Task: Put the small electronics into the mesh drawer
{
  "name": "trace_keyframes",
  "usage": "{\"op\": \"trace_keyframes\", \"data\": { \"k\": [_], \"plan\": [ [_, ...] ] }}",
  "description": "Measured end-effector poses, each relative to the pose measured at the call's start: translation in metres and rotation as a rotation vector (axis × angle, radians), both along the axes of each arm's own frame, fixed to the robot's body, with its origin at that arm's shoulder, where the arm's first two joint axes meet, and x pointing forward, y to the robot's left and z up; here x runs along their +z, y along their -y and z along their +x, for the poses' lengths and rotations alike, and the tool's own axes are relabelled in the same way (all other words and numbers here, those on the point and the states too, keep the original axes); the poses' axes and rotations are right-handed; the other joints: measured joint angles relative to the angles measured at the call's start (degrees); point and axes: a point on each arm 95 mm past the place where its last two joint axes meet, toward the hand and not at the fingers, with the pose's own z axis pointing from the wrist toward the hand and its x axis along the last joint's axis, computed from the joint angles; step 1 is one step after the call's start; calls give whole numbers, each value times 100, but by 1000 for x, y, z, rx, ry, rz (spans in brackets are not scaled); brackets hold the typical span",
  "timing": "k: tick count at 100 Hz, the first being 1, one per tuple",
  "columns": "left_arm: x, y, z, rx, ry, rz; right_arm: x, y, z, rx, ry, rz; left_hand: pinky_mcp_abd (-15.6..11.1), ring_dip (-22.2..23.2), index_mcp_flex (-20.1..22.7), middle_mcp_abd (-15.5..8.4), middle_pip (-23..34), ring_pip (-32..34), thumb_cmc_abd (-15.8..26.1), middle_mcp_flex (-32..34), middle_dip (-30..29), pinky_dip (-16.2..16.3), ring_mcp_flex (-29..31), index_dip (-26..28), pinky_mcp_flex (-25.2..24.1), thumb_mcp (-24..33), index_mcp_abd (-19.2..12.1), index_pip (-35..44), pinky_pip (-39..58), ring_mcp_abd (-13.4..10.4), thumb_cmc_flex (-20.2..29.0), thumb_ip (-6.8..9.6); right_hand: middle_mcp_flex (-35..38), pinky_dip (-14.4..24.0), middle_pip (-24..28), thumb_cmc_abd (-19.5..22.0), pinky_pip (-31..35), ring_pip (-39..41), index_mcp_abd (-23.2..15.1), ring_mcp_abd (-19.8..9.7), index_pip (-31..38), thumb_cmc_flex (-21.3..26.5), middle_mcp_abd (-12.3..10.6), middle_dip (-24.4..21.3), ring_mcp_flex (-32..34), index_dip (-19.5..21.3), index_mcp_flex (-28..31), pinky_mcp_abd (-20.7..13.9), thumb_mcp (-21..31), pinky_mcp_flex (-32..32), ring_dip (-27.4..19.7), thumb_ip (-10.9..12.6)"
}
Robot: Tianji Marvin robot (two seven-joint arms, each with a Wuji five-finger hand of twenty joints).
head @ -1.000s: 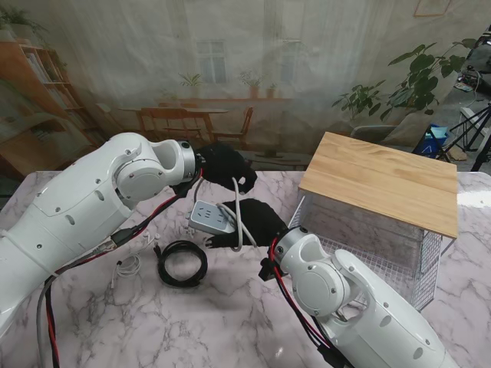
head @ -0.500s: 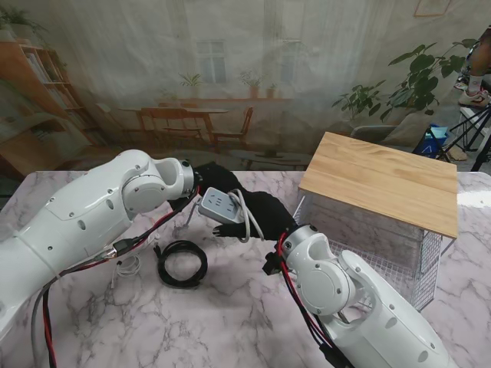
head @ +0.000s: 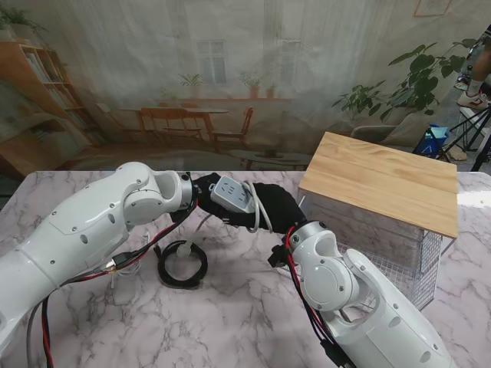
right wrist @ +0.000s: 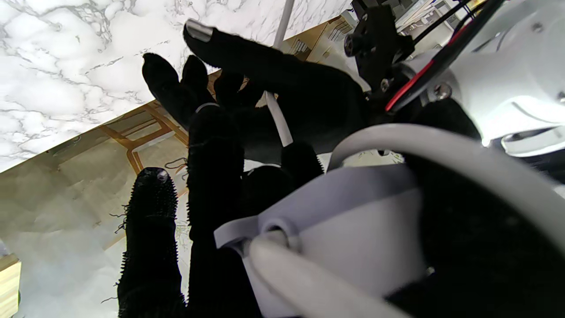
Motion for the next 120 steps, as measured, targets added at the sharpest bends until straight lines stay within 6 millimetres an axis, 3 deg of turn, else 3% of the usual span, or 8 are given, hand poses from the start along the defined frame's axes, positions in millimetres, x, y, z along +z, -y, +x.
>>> {"op": "trace_keyframes", "data": {
  "k": [9,20,30,59,78,91,102,120],
  "plan": [
    [-2,-2,-1,2,-1,-3,0,1,1,-7,0,0,-42,-211,0,100,-561,-340,185,-359,-651,5,-305,111,-354,-14,-5,-88,-268,2,-53,0,0,-2,0,0,0,0,0,0,0,0,0,0,0,0,1,0,0,0,0,0],
    [-3,-3,0,9,-2,-4,0,1,1,-16,3,1,-71,-279,209,142,-551,-359,218,-302,-904,69,-303,186,-414,-18,-159,144,-320,3,449,0,0,-2,0,0,0,0,0,0,-1,3,1,0,0,0,1,0,0,0,0,0],
    [-5,-3,0,18,-14,-5,1,2,3,-29,8,4,-55,-267,289,65,50,-170,219,218,-535,141,-27,162,-178,-12,-167,317,-175,3,761,0,0,-4,0,-2,0,0,12,0,-3,12,1,0,0,0,1,0,0,0,0,-2],
    [-12,7,-20,-101,-20,56,1,5,8,-87,17,-2,-94,-113,468,-19,525,457,107,777,-180,153,585,-22,431,-14,-94,634,357,-113,906,0,0,-5,0,-6,0,0,44,1,-4,15,6,0,0,0,7,0,0,0,0,-26],
    [-8,18,-41,-144,-22,33,2,8,13,-115,24,-23,-112,-88,482,-152,566,529,42,838,-100,132,671,-128,529,-14,-71,691,473,-151,907,0,0,-5,0,-18,0,0,46,2,10,16,6,0,0,0,19,1,-26,0,0,-26],
    [-4,13,-55,-220,61,81,2,11,14,-128,27,-27,-271,-133,269,-82,17,262,-218,418,-273,60,329,-133,217,43,-69,284,159,-311,589,0,0,-5,0,-63,0,0,47,2,42,17,6,0,0,0,84,2,-46,0,0,-26],
    [-7,5,-59,-221,86,79,3,14,15,-139,28,-27,-298,-270,67,4,-386,-154,-239,-55,-660,-1,30,-134,-14,106,19,-197,-104,-217,300,0,0,-5,0,-63,0,0,47,2,45,17,6,0,0,-1,84,4,-46,0,0,-26],
    [-15,-1,-58,-159,15,20,5,16,17,-151,37,-23,-295,-280,446,-13,-19,-13,-236,572,-33,-1,365,-34,301,104,11,382,96,-215,1059,0,0,-6,0,-63,0,0,47,4,45,20,7,0,0,-2,84,4,-46,0,0,-29]
  ]
}}
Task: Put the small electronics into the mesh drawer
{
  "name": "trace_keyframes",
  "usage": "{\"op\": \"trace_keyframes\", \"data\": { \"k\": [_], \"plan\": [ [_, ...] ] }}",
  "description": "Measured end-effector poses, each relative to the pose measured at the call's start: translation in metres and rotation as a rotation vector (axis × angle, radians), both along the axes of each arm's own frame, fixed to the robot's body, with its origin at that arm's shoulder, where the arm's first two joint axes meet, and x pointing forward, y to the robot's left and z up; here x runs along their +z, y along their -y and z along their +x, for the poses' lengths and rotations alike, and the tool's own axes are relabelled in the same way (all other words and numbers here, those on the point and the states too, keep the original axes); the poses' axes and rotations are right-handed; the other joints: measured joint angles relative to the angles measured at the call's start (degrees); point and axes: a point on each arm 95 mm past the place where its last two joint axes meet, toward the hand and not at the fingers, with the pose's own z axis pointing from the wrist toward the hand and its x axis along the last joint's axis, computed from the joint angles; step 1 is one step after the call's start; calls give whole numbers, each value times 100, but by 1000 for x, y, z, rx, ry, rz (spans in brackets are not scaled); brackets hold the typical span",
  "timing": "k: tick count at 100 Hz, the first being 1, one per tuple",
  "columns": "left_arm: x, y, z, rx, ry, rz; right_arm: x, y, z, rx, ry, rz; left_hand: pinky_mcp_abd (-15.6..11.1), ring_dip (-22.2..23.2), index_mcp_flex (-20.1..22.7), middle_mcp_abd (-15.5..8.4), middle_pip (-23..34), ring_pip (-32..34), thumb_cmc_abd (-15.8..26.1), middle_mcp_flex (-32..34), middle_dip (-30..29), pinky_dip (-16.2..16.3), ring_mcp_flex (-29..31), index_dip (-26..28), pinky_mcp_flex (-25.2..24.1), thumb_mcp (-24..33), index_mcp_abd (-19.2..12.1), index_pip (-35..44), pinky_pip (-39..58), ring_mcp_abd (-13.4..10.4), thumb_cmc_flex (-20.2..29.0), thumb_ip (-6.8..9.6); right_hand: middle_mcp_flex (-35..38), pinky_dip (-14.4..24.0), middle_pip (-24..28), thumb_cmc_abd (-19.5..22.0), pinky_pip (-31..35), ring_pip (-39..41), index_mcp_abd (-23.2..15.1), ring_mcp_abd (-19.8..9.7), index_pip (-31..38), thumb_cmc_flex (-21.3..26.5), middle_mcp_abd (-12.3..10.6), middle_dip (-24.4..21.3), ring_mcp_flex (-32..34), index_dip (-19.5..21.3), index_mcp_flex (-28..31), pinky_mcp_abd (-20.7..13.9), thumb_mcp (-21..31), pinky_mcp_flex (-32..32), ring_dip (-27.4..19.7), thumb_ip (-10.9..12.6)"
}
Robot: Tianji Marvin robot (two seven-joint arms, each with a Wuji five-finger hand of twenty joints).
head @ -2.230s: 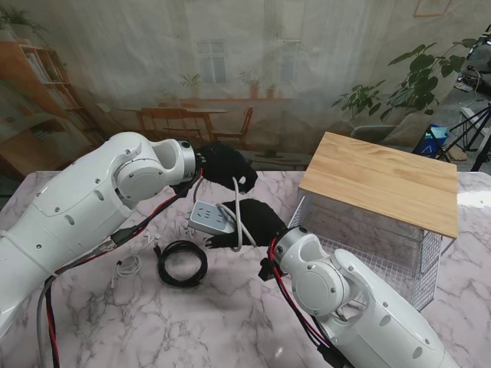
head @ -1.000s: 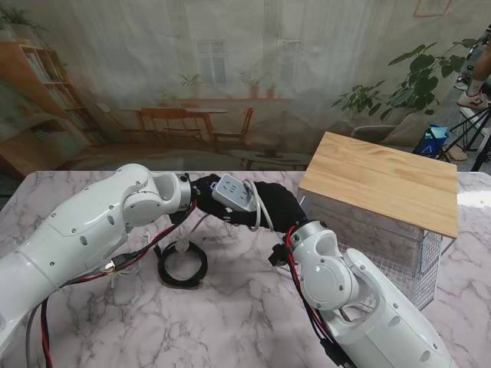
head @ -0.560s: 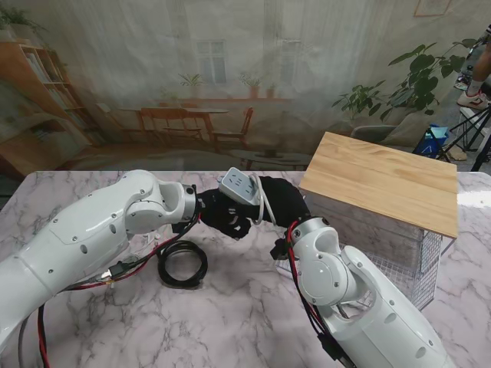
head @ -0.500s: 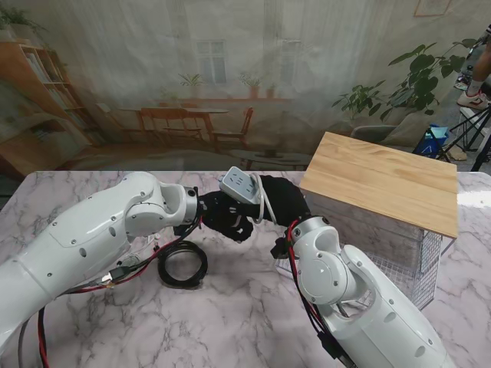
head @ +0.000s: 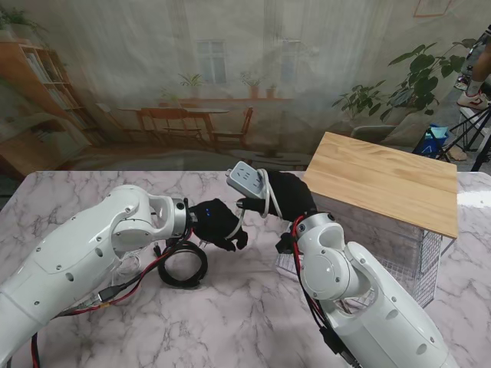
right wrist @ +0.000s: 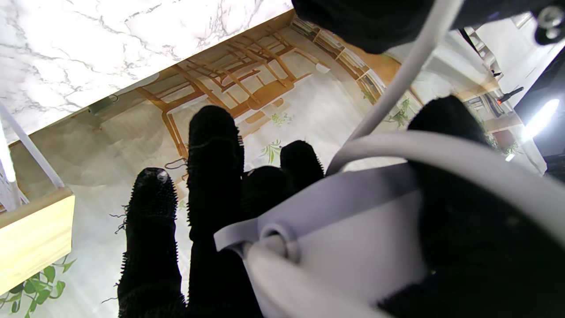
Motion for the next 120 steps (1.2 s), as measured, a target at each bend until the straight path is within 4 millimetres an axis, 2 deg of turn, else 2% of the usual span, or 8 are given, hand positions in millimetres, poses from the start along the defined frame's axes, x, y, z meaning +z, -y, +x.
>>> {"op": "trace_keyframes", "data": {
  "k": [18,34,56,73,106,120],
  "plan": [
    [-7,3,-1,-10,-20,21,0,-2,2,-6,-3,-4,4,42,-21,-73,257,281,54,196,6,0,249,-79,246,-2,0,225,247,-35,0,0,0,-1,0,0,0,0,0,1,1,4,1,0,0,-4,0,1,0,0,0,0],
    [-7,10,-11,-79,-35,14,-1,-1,6,-21,-3,-21,-6,139,121,-76,515,559,63,275,6,0,386,-80,382,-26,-8,450,438,-91,6,0,0,-2,0,0,0,0,0,2,12,5,1,0,0,-4,0,1,0,0,0,0],
    [15,17,-39,-183,14,-39,-5,-3,11,-33,-2,-66,-34,233,240,-132,778,977,169,424,158,0,599,7,599,-30,-69,745,726,-208,-7,0,10,-3,0,-54,0,0,0,2,91,5,1,0,1,-5,129,1,-135,0,0,0],
    [28,15,-50,-228,96,-42,-10,-9,13,-16,-20,-92,-90,292,281,-149,830,1145,173,419,304,0,606,188,645,-30,-204,889,826,-257,-9,0,69,-5,0,-57,0,3,1,9,137,0,1,0,60,-6,223,1,-284,0,0,0],
    [63,-4,-56,-252,294,-102,-9,-15,14,21,-19,-135,-144,353,289,-353,888,1150,179,417,454,0,599,360,580,-30,-353,945,828,-313,-12,0,79,-9,0,-42,0,3,-44,9,194,-110,-3,-10,60,-7,251,2,-344,0,0,0],
    [77,-7,-56,-247,327,-125,-6,-19,15,43,-11,-149,-159,356,290,-411,888,1156,179,463,457,0,525,411,552,-30,-369,948,828,-328,-14,0,82,-11,0,48,0,3,-65,9,204,-166,-10,-24,60,-7,252,3,-429,0,0,0]
  ]
}}
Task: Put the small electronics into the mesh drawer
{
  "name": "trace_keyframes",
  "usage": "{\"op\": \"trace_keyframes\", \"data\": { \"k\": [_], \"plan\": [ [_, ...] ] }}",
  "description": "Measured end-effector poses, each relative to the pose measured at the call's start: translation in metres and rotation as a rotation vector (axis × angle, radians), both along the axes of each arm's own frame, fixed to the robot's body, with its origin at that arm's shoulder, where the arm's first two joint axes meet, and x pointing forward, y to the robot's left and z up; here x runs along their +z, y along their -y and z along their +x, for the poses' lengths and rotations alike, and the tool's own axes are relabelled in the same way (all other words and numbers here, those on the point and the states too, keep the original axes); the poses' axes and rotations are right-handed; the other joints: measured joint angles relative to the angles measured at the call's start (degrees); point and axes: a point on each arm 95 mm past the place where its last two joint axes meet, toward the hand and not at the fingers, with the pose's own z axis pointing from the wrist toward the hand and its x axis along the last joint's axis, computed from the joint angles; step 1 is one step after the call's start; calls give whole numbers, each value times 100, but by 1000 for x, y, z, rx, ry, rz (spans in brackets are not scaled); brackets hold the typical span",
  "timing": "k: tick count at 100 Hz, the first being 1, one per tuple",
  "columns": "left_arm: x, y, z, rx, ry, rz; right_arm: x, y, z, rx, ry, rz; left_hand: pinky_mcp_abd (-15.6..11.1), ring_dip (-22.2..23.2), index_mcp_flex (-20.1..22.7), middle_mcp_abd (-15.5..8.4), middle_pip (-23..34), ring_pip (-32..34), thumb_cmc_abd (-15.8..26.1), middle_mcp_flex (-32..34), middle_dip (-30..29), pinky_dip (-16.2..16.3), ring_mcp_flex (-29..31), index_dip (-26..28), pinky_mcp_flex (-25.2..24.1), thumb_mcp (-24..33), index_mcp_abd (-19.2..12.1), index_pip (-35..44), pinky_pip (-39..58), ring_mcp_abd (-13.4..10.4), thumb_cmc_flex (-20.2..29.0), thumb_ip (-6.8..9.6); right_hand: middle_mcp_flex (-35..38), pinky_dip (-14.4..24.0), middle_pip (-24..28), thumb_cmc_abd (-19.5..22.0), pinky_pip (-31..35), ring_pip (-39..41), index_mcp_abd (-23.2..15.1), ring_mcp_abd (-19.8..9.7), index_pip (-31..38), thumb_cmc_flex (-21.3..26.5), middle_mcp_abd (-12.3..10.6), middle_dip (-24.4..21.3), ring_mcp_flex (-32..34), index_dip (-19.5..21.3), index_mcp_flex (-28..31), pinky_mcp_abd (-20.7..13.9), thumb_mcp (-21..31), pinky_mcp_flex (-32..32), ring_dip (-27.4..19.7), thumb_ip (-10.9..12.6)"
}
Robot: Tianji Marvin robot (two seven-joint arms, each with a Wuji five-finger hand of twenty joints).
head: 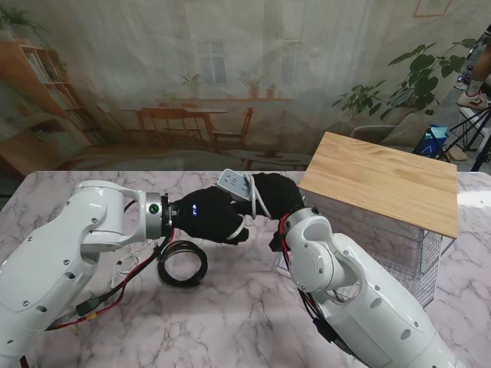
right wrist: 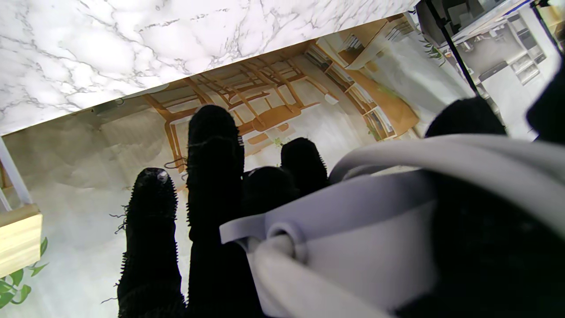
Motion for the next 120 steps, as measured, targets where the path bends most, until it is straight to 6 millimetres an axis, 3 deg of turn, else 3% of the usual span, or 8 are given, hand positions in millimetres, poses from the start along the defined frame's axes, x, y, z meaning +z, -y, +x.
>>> {"op": "trace_keyframes", "data": {
  "k": [2,4,11,26,39,90,120],
  "plan": [
    [2,0,0,0,6,-2,0,-1,0,3,1,-2,2,2,-33,57,3,3,-140,-17,10,0,0,1,-1,-1,-7,23,0,14,0,1,-2,0,0,17,7,0,-1,0,-33,174,-2,1,0,-27,-157,0,-1,0,0,-97],
    [5,0,0,-7,14,-10,0,-1,1,4,2,-6,-9,3,-13,-45,3,3,-143,-35,56,0,-8,1,-2,-1,-56,34,0,-39,12,1,-7,-1,0,17,5,0,5,1,-33,190,-1,4,0,-27,-160,0,-1,0,0,-97],
    [18,4,-4,-31,42,-35,-4,1,4,3,-7,-28,-60,5,-26,-30,3,4,-115,-35,69,0,-18,5,-53,-1,12,50,0,-48,12,1,-8,-1,0,17,4,0,5,2,-33,193,1,4,0,-27,-158,0,-1,0,0,-97],
    [45,10,-2,-73,173,-45,-12,3,7,9,-27,-64,-71,6,-109,-134,3,4,-218,-53,146,0,-85,15,-155,-91,-165,80,0,-56,12,-14,-11,-2,0,17,4,0,6,13,-33,208,6,5,0,-27,-167,0,-1,0,0,-97],
    [56,13,4,-67,155,-36,-12,3,7,16,-30,-69,-121,83,-116,-161,3,4,-277,-54,216,4,-85,85,-145,-96,-308,80,0,-95,12,-63,-10,-3,0,17,4,0,6,14,-33,208,7,5,0,-27,-168,0,-1,0,0,-97],
    [58,15,47,67,94,-59,-18,-1,4,63,-43,-100,-202,156,-175,-189,3,100,-273,-54,287,67,-82,241,-40,-162,-338,145,7,-183,7,-63,-12,-6,0,17,3,0,6,21,-34,214,9,5,0,-27,-171,0,-1,0,0,-97],
    [45,21,82,165,46,-40,-20,-4,3,98,-51,-123,-216,158,-180,-199,3,68,-272,-54,292,67,-161,301,-96,-404,-406,188,7,-192,-13,-63,-12,-9,0,48,3,0,80,28,-34,220,24,5,0,-27,-180,0,-1,0,0,-97]
  ]
}}
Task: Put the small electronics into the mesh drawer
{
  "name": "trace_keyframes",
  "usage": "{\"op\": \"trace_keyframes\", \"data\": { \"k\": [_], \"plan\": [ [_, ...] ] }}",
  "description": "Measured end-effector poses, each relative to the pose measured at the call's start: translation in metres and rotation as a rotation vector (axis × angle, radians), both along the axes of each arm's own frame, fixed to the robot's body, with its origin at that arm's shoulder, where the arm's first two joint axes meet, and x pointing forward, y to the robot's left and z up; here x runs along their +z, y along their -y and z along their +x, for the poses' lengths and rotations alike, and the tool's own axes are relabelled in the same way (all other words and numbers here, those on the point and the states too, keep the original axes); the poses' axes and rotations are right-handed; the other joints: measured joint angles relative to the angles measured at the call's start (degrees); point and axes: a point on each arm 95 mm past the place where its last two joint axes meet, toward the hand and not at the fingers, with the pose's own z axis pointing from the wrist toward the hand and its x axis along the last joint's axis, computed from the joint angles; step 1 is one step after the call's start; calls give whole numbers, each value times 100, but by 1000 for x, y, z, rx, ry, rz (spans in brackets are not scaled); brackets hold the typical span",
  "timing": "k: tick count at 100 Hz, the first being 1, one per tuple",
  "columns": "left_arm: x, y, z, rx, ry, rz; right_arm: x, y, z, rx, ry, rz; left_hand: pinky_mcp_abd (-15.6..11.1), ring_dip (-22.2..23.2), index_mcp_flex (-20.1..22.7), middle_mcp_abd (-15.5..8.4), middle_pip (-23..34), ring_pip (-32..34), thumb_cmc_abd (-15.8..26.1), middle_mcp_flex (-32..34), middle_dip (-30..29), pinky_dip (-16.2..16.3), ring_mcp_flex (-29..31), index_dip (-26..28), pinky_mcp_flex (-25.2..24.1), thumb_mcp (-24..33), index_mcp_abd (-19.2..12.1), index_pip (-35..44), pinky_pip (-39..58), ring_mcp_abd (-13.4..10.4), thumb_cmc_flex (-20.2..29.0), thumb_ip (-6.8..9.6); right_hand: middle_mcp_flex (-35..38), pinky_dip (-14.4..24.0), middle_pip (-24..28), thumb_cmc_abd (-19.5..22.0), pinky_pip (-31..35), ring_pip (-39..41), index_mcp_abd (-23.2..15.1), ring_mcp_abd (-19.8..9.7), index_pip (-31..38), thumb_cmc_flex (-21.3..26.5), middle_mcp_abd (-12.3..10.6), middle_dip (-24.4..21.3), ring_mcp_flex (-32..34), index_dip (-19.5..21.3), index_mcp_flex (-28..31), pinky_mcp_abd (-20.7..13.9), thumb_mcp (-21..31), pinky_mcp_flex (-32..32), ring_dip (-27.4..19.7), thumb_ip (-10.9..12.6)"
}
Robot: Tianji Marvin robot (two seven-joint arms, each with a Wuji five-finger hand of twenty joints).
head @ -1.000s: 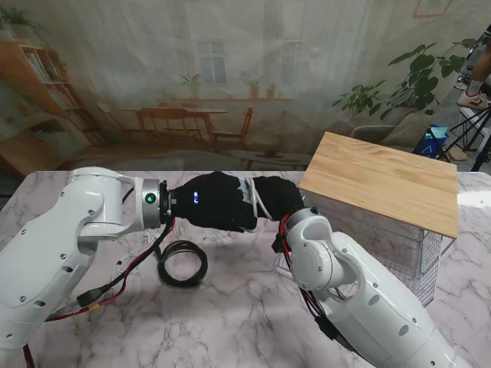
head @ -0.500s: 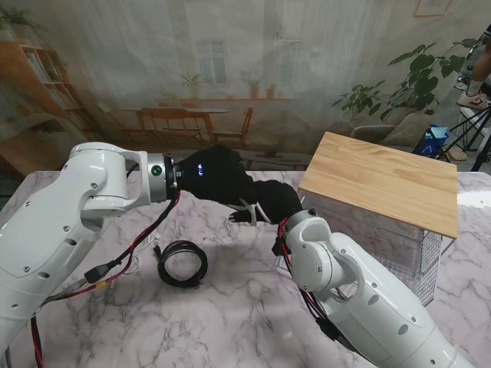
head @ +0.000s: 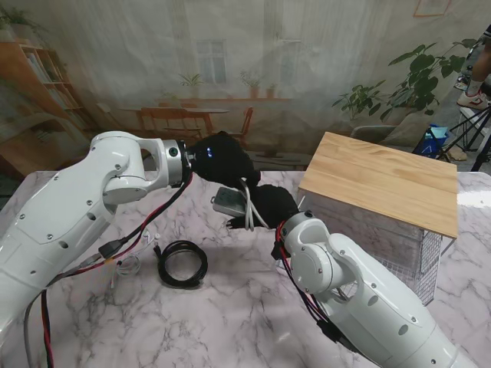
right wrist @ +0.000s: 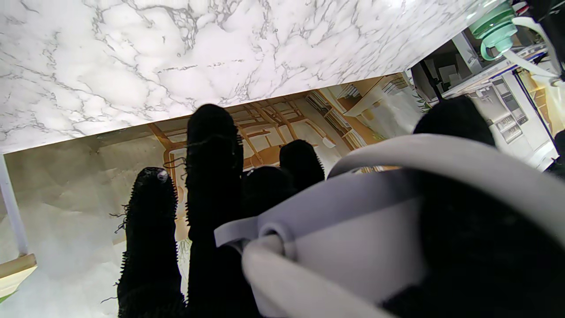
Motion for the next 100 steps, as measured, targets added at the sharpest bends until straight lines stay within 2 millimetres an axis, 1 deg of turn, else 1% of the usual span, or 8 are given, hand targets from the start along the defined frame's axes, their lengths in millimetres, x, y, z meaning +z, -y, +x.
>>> {"op": "trace_keyframes", "data": {
  "k": [13,32,48,54,73,79,83,100],
  "plan": [
    [-7,2,15,38,-19,16,-2,-3,-1,19,-6,-9,5,3,-2,-1,0,0,24,0,1,3,2,1,-144,10,-1,0,-21,-4,1,7,-2,0,0,3,0,0,0,2,0,9,1,1,0,0,-14,0,0,0,0,0],
    [-16,5,27,60,-35,33,-3,-5,0,31,-14,-17,8,3,-5,-25,0,0,28,-79,1,4,1,6,-180,10,-60,0,-80,-4,-3,7,-2,-1,0,11,0,0,0,2,0,9,1,1,0,0,-16,0,0,0,0,0],
    [-20,6,33,85,-54,34,-3,-5,0,33,-16,-18,8,3,-19,-25,0,-17,28,-79,1,4,-75,5,-180,10,-60,0,-80,-6,-19,7,-2,-1,0,17,0,0,1,2,0,9,2,1,0,0,-18,0,0,0,0,0],
    [-22,5,35,83,-41,32,-3,-5,0,33,-16,-18,7,3,-87,-29,-1,-25,32,-79,-2,4,-75,-67,-180,10,-60,-73,-80,-10,-135,7,-2,-2,0,19,0,0,1,2,0,9,2,1,0,0,-18,0,0,0,0,0],
    [-28,2,44,106,-42,58,-5,-7,-1,46,-21,-18,7,2,-85,-32,-10,-49,242,-80,-10,4,-75,-230,-180,10,-60,-132,-80,-10,-111,7,-2,-4,0,20,0,0,2,2,0,9,2,1,0,0,-19,0,-2,0,0,0],
    [-32,2,47,111,-49,79,-5,-8,-2,50,-24,-16,7,0,-85,-34,-13,-50,243,-94,-12,4,-75,-248,-183,10,-60,-152,-80,-11,-111,7,-2,-5,0,20,0,0,2,2,0,9,2,1,0,0,-19,0,-2,0,0,0],
    [-35,2,49,114,-54,92,-6,-8,-2,51,-27,-14,7,-2,-85,-84,-66,-53,245,-162,-17,4,-75,-291,-183,10,-60,-168,-80,-10,-111,7,-2,-5,0,20,0,0,2,2,0,10,2,1,0,0,-19,0,-2,0,0,0],
    [-48,3,56,126,-82,128,-6,-8,-2,54,-35,-15,7,-5,-85,-94,-73,-152,250,-163,-67,4,-74,-350,-188,10,-60,-189,-80,-10,-125,7,-2,-18,0,24,0,0,33,3,0,30,13,1,0,0,-19,0,-26,0,0,0]
  ]
}}
